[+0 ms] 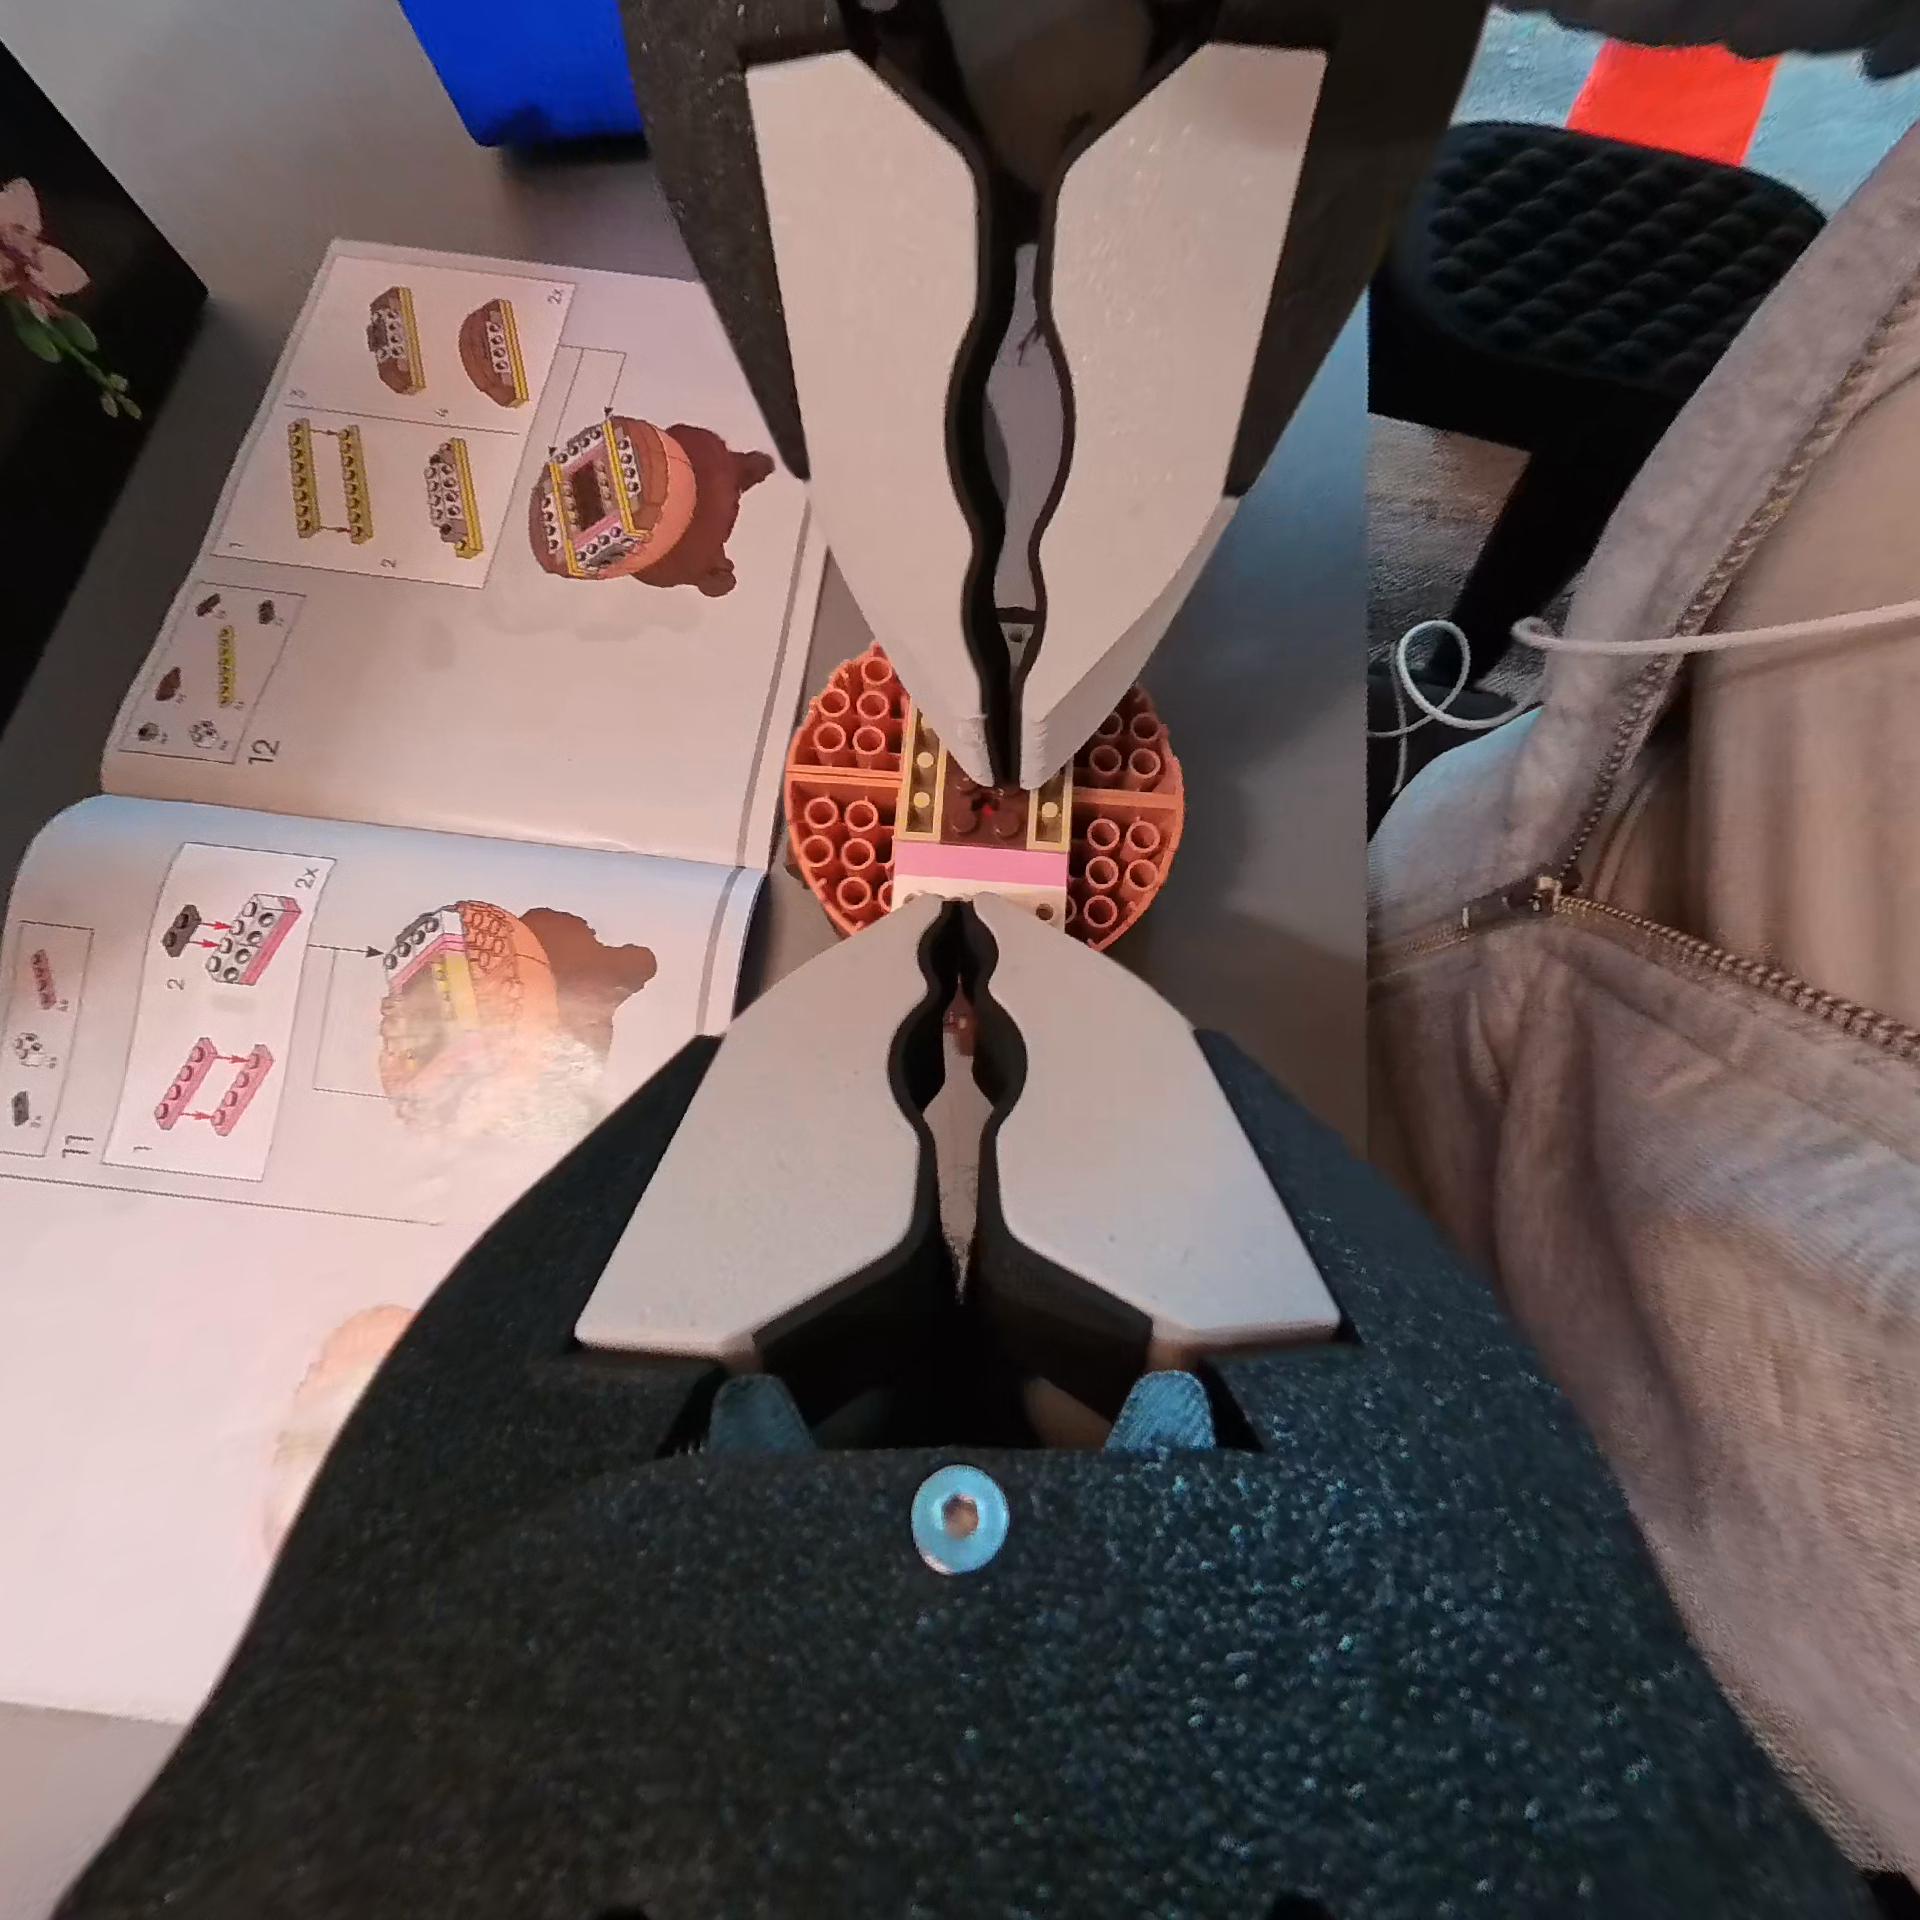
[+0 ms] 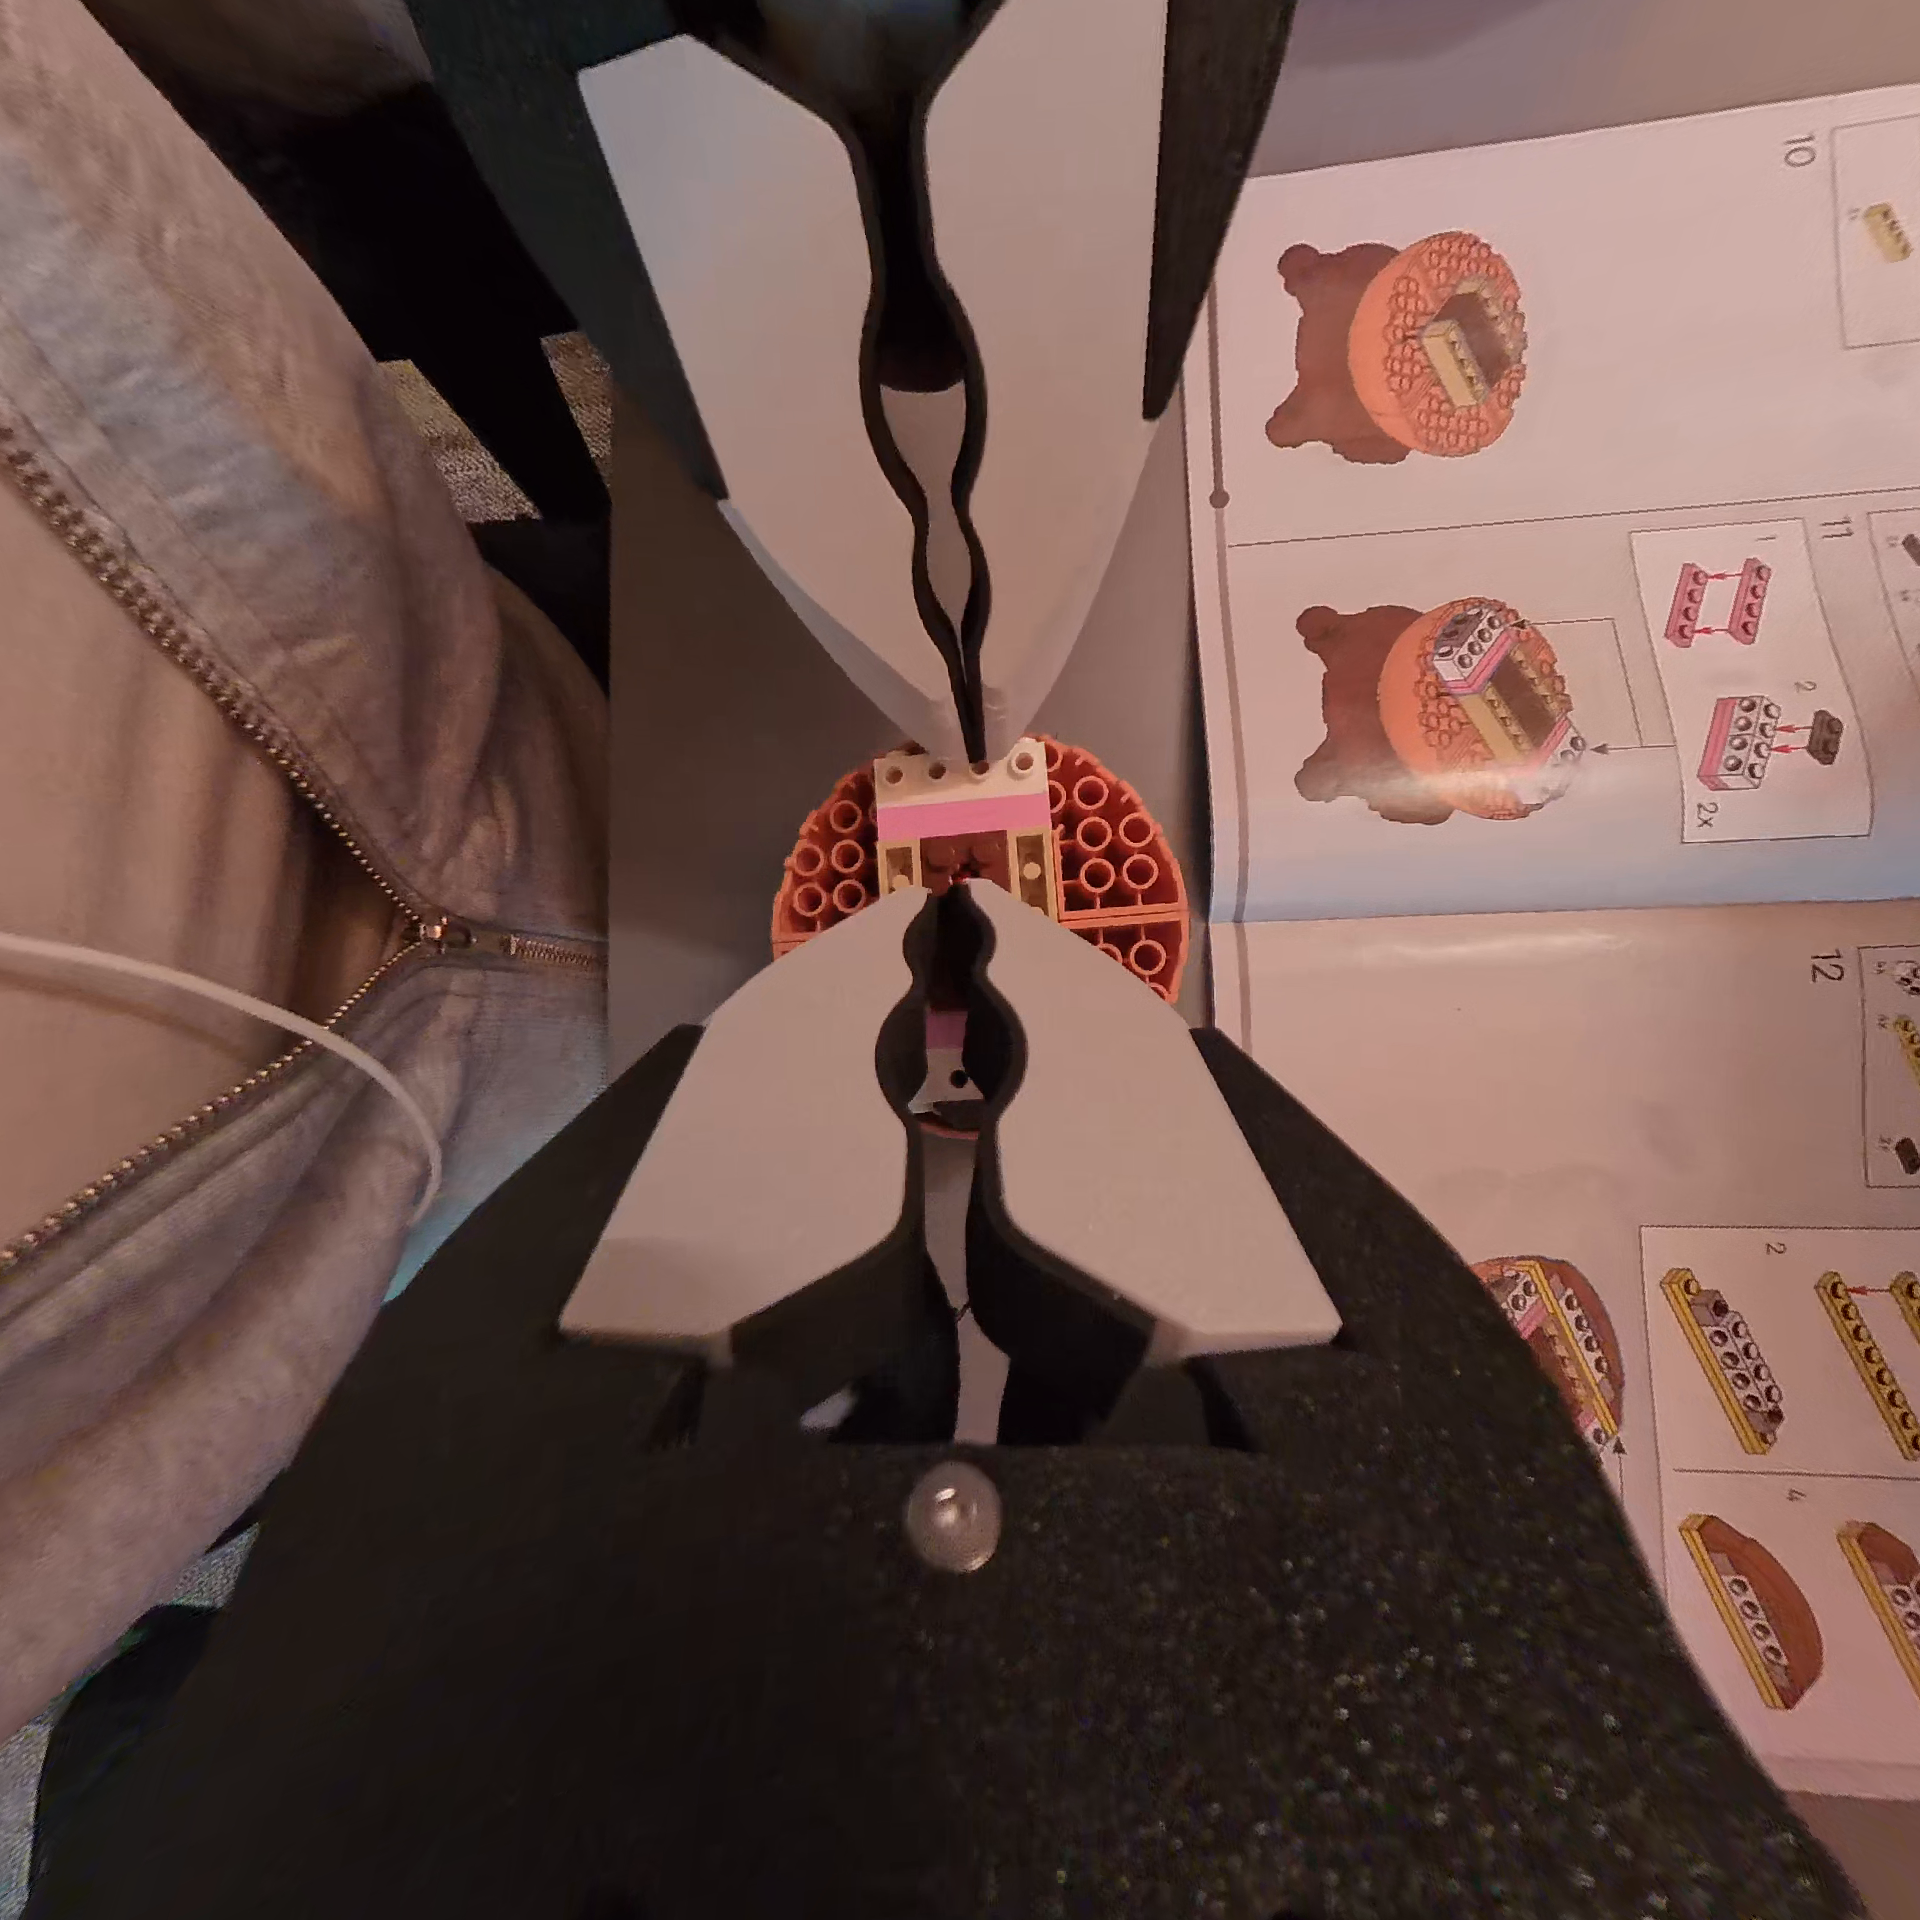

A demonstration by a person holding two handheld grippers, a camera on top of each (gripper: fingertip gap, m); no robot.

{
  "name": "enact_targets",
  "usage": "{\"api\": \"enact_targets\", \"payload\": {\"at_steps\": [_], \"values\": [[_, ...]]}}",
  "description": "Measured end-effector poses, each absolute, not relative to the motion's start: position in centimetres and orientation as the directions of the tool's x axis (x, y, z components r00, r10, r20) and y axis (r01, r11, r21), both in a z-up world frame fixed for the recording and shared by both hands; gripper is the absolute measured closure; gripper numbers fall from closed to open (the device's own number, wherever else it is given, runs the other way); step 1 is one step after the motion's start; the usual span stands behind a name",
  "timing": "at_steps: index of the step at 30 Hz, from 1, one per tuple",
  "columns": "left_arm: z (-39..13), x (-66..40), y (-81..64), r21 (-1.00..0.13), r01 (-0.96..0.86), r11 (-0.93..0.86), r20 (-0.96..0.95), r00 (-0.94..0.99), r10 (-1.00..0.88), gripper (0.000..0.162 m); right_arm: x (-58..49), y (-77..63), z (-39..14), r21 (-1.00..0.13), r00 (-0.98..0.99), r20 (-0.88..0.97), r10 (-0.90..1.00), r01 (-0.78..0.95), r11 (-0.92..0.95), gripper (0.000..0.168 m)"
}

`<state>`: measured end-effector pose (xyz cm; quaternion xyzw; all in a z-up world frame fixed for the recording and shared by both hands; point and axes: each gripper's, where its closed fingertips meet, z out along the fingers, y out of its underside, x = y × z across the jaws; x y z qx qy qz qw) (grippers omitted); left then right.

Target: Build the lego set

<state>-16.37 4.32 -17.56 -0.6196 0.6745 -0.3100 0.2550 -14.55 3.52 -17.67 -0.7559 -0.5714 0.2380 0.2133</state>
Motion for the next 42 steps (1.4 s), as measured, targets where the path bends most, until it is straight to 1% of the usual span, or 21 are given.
{"api": "enact_targets", "payload": {"at_steps": [5,14,15,17,18,19,20,22,24,27,29,31,33,35,39,42], "values": [[-17.6,-16.4,4.3,-0.725,-0.687,0.04,0.05,-0.111,-0.993,0.162,-14.5,3.5,-17.7,-0.593,0.243,-0.17,0.955,0.749,-0.296,0.168],[-17.6,-16.4,4.3,-0.72,-0.693,0.033,0.06,-0.109,-0.992,0.162,-14.5,3.5,-17.7,-0.59,0.254,-0.161,0.954,0.749,-0.3,0.168],[-17.6,-16.4,4.3,-0.72,-0.693,0.034,0.058,-0.109,-0.992,0.162,-14.5,3.5,-17.7,-0.592,0.252,-0.151,0.956,0.752,-0.291,0.168],[-17.6,-16.3,4.3,-0.727,-0.685,0.049,0.041,-0.114,-0.993,0.162,-14.6,3.5,-17.6,-0.612,0.199,-0.086,0.976,0.763,-0.21,0.167],[-17.5,-16.3,4.4,-0.731,-0.68,0.049,0.035,-0.109,-0.993,0.162,-14.6,3.3,-17.6,-0.619,0.18,-0.079,0.98,0.762,-0.19,0.162],[-17.5,-16.2,4.5,-0.738,-0.672,0.054,0.019,-0.101,-0.995,0.162,-14.6,2.9,-17.4,-0.621,0.173,-0.099,0.98,0.759,-0.197,0.153],[-17.4,-16.1,4.7,-0.747,-0.663,0.047,0.01,-0.082,-0.997,0.162,-14.5,2.7,-17.2,-0.629,0.18,-0.118,0.977,0.748,-0.214,0.147],[-16.9,-16.1,4.6,-0.773,-0.634,0.017,0.031,-0.064,-0.997,0.162,-14.3,2.7,-16.7,-0.649,0.201,-0.11,0.973,0.727,-0.224,0.142],[-15.8,-16.1,4.4,-0.809,-0.588,0.01,0.032,-0.062,-0.998,0.162,-13.7,2.9,-16.8,-0.639,0.217,-0.062,0.974,0.741,-0.206,0.14],[-15.7,-16.0,4.5,-0.809,-0.586,0.047,-0.011,-0.065,-0.998,0.162,-13.7,3.7,-16.5,-0.659,0.254,-0.004,0.967,0.727,-0.194,0.143],[-16.7,-15.6,4.5,-0.79,-0.61,0.063,-0.021,-0.076,-0.997,0.157,-13.5,4.1,-16.9,-0.645,0.273,0.004,0.962,0.736,-0.207,0.142],[-17.4,-15.2,4.4,-0.777,-0.626,0.066,-0.013,-0.088,-0.996,0.157,-13.5,4.0,-17.4,-0.627,0.269,-0.008,0.963,0.749,-0.214,0.142],[-17.4,-14.9,4.0,-0.778,-0.625,0.057,0.01,-0.103,-0.995,0.162,-13.6,3.7,-17.5,-0.626,0.262,-0.027,0.965,0.748,-0.221,0.147],[-17.5,-14.9,4.0,-0.771,-0.636,0.033,0.031,-0.089,-0.996,0.162,-13.6,3.7,-17.7,-0.612,0.277,-0.039,0.96,0.753,-0.242,0.146],[-17.5,-14.9,4.0,-0.756,-0.654,-0.024,0.088,-0.065,-0.994,0.162,-13.7,3.8,-17.8,-0.581,0.258,-0.004,0.966,0.786,-0.213,0.146],[-17.5,-14.9,4.1,-0.756,-0.653,-0.044,0.108,-0.059,-0.992,0.162,-13.7,3.8,-17.8,-0.585,0.267,-0.034,0.963,0.776,-0.236,0.146]]}}
